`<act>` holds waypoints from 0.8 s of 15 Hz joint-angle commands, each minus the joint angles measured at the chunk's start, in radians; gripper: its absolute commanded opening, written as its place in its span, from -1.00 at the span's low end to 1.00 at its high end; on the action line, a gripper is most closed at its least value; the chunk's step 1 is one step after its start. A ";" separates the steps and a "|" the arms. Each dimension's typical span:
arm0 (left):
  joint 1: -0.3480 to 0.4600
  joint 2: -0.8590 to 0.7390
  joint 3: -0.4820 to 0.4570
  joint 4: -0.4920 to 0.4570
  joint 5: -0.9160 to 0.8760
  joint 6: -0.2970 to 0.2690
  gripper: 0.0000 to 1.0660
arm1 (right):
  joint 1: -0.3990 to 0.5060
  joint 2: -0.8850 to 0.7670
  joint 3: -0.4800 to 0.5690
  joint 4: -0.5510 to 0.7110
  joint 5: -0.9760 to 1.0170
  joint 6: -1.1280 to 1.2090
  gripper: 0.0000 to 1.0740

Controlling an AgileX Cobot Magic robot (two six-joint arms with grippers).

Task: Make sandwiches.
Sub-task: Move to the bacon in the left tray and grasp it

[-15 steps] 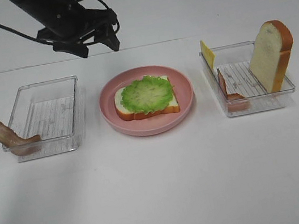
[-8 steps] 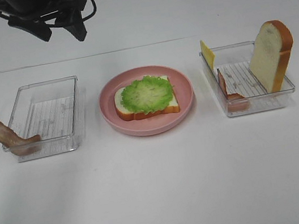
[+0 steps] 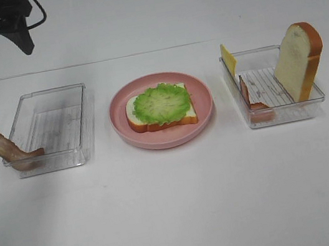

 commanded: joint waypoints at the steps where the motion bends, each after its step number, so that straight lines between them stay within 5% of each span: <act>1: 0.024 -0.045 0.050 0.000 0.077 -0.023 0.33 | -0.006 -0.012 0.004 -0.001 -0.008 -0.006 0.39; 3: 0.025 -0.082 0.138 0.023 0.074 -0.023 0.33 | -0.006 -0.012 0.004 -0.001 -0.008 -0.006 0.39; 5: 0.025 -0.174 0.323 0.076 -0.024 -0.065 0.33 | -0.006 -0.012 0.004 -0.001 -0.008 -0.006 0.39; 12: 0.025 -0.252 0.631 0.168 -0.211 -0.187 0.33 | -0.006 -0.012 0.004 -0.001 -0.008 -0.006 0.39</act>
